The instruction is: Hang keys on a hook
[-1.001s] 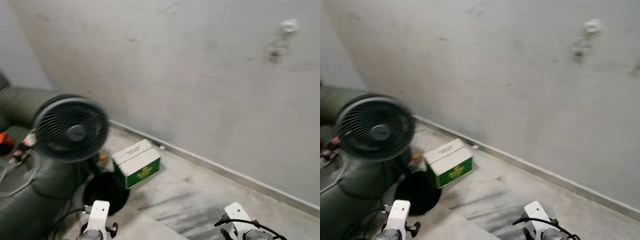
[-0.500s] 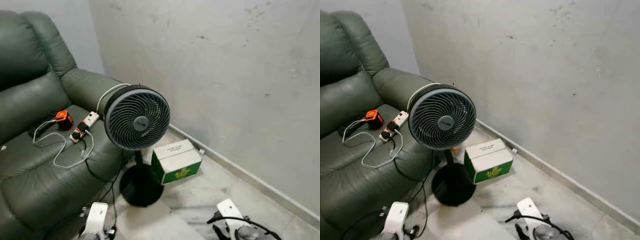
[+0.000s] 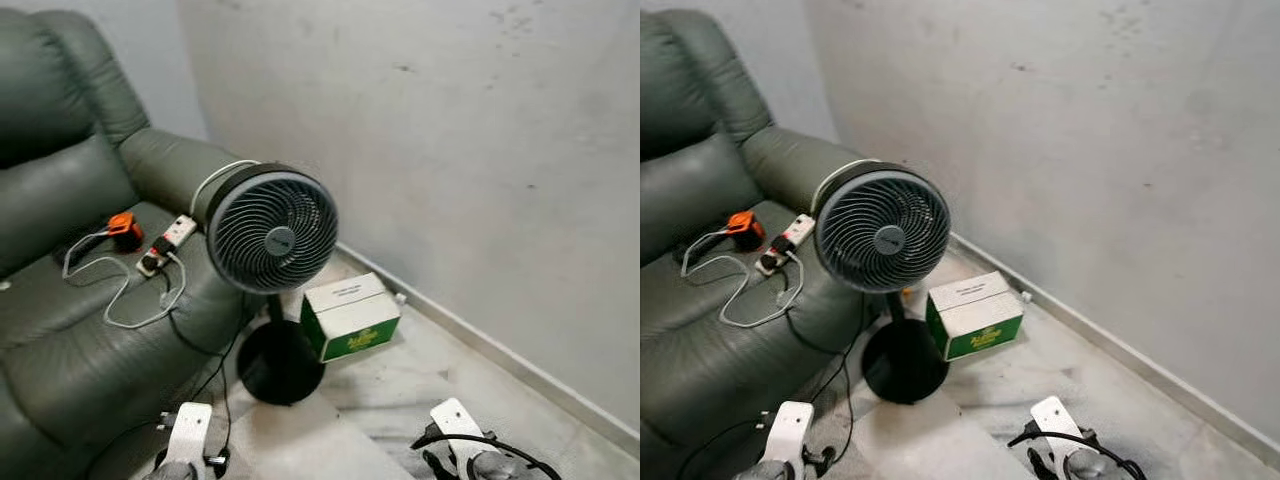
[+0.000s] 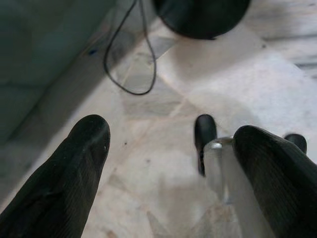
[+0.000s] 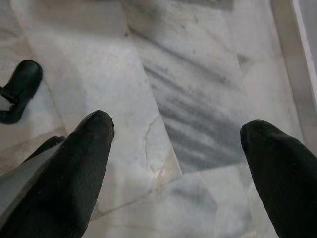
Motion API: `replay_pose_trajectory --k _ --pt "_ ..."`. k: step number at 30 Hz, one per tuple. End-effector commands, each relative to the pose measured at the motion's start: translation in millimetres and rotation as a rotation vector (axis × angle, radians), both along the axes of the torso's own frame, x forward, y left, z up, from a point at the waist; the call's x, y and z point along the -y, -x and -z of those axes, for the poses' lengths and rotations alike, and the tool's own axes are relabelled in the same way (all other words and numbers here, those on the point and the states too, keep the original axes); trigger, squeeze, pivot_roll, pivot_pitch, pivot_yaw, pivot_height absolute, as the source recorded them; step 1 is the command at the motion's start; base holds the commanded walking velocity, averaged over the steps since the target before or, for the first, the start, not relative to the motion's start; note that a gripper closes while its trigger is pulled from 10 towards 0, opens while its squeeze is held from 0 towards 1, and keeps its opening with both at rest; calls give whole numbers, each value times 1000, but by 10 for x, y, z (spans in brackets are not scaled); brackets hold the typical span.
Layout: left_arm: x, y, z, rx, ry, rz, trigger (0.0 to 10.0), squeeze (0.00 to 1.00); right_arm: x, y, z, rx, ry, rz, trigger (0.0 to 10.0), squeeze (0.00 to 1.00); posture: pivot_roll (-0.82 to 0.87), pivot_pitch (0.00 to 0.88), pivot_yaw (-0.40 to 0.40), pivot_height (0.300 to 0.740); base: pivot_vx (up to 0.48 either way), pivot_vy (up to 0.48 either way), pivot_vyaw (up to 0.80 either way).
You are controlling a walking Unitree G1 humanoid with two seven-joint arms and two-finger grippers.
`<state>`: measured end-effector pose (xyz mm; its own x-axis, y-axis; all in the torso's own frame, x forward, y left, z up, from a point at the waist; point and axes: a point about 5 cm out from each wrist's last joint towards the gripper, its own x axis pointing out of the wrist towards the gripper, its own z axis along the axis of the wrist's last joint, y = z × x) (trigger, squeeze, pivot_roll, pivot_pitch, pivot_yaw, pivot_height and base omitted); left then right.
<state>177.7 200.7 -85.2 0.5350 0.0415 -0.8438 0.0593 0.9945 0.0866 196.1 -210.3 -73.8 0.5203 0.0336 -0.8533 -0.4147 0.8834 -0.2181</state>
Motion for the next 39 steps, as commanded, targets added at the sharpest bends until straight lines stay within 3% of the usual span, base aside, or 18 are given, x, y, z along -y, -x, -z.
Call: replay_pose_trajectory --k 1,12,39 --pt "10 -14 -4 -2 1 5 10000 0 14 -1 -3 -3 5 -7 10000 0 19 0 5 740 0 0 800" --pt "14 -19 -7 2 9 12 10000 0 10 -4 -5 -2 3 -14 10000 0 16 0 6 740 0 0 678" --pt "34 -32 -12 8 37 13 10000 0 11 -16 -11 -3 14 -29 10000 0 17 0 5 740 0 -22 0"
